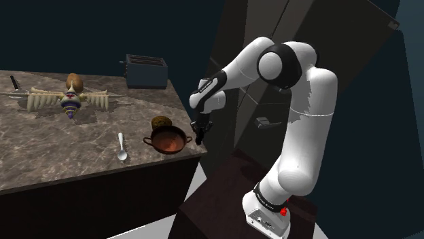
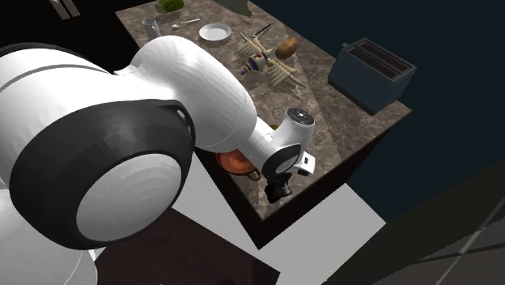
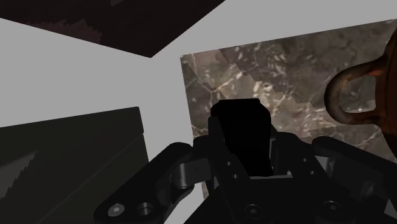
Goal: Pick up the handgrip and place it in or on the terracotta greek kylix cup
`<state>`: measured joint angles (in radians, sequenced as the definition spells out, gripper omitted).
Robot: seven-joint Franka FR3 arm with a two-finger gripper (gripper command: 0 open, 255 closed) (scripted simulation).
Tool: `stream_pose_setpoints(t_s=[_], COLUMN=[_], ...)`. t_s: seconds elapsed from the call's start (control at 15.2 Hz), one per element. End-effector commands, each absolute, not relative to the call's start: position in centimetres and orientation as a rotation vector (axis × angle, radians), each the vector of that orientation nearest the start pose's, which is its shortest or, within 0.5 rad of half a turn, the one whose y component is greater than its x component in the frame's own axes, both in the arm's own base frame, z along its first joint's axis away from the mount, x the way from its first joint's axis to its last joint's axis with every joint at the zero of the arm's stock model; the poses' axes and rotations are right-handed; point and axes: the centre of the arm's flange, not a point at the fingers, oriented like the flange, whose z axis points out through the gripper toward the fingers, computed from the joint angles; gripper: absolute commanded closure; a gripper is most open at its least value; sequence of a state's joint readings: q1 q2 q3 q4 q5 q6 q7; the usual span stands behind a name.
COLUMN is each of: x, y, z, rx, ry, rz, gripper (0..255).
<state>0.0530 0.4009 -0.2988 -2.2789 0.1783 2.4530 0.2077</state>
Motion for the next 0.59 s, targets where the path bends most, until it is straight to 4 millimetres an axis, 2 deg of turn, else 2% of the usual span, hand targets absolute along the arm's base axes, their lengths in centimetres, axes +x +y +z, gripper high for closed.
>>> stream_pose_setpoints(t_s=[0.0,0.53], x=[49.1,49.1], y=[-13.1,-13.1], z=[17.9,22.2], rx=[-3.003,-3.003], ry=[0.916,0.916], rz=[0.317,0.317], gripper=[255,255])
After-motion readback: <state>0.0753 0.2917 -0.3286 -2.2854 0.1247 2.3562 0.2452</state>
